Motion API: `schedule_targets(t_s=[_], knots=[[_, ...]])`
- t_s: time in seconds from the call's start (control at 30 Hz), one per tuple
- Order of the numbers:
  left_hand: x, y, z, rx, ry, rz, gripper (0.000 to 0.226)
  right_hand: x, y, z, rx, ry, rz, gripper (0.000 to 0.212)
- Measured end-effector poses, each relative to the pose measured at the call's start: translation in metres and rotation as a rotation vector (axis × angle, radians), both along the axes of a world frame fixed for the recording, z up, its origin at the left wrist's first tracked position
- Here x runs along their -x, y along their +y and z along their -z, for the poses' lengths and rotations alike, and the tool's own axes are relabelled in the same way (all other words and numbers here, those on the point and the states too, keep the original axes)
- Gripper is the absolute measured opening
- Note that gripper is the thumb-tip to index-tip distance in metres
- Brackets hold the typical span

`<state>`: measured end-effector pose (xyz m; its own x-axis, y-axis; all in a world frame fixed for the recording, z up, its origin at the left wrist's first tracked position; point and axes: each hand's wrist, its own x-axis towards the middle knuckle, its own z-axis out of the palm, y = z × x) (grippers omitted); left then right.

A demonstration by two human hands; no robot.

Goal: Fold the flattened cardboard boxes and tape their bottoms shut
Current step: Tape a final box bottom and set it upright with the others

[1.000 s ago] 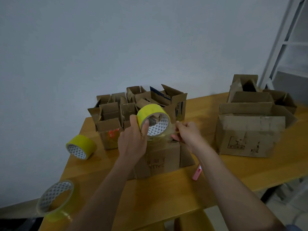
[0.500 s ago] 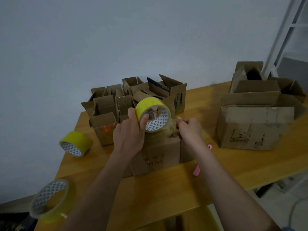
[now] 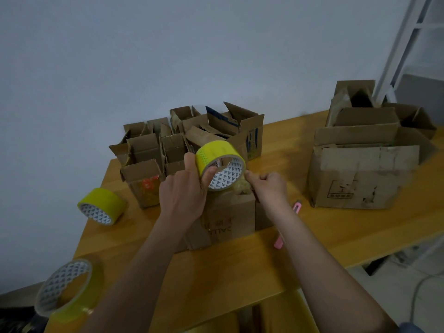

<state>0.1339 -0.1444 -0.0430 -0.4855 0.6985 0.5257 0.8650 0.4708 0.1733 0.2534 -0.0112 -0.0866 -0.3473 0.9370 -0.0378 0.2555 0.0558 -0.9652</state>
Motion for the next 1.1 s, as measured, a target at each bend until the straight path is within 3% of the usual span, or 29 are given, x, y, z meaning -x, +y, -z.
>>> schedule_targets(t_s=[0.03,0.1,0.17,0.27,0.33,0.4,0.53,0.7,0.8,0.93,1.1], knots=[[0.000,0.000,0.000,-0.019,-0.003,0.012,0.084,0.000,0.000,0.001,0.044,0.002,0.018,0.030],[0.003,-0.002,0.002,-0.051,-0.017,0.039,0.088,-0.003,-0.004,0.008,0.229,0.018,0.051,0.051],[0.008,-0.003,0.005,-0.070,-0.022,0.044,0.089,-0.003,-0.007,0.016,0.265,0.028,0.033,0.041],[0.012,-0.006,0.005,-0.071,-0.023,0.028,0.086,-0.004,-0.012,0.013,-0.050,0.093,0.063,0.015],[0.011,-0.008,0.003,-0.051,-0.044,0.021,0.083,-0.007,-0.021,0.004,-0.282,0.176,0.072,0.013],[0.011,-0.010,0.001,-0.003,-0.085,0.012,0.070,-0.010,-0.031,-0.001,-0.389,0.233,-0.005,0.017],[0.017,-0.013,0.007,0.036,-0.216,0.046,0.058,-0.013,-0.046,0.014,-0.470,0.211,-0.141,0.030],[0.021,-0.012,0.015,-0.148,-0.612,0.255,0.049,-0.014,-0.038,0.021,-0.555,0.177,-0.194,0.034],[0.013,-0.012,0.015,-0.210,-0.640,0.336,0.041,-0.013,-0.034,0.020,-0.624,0.138,-0.195,0.038],[0.026,-0.033,0.005,-0.462,-0.773,0.402,0.015,-0.017,-0.024,0.019,-0.645,0.145,-0.172,0.035],[0.033,-0.052,0.021,-0.539,-0.870,0.428,0.029,-0.014,-0.017,0.017,-0.685,0.052,-0.200,0.036]])
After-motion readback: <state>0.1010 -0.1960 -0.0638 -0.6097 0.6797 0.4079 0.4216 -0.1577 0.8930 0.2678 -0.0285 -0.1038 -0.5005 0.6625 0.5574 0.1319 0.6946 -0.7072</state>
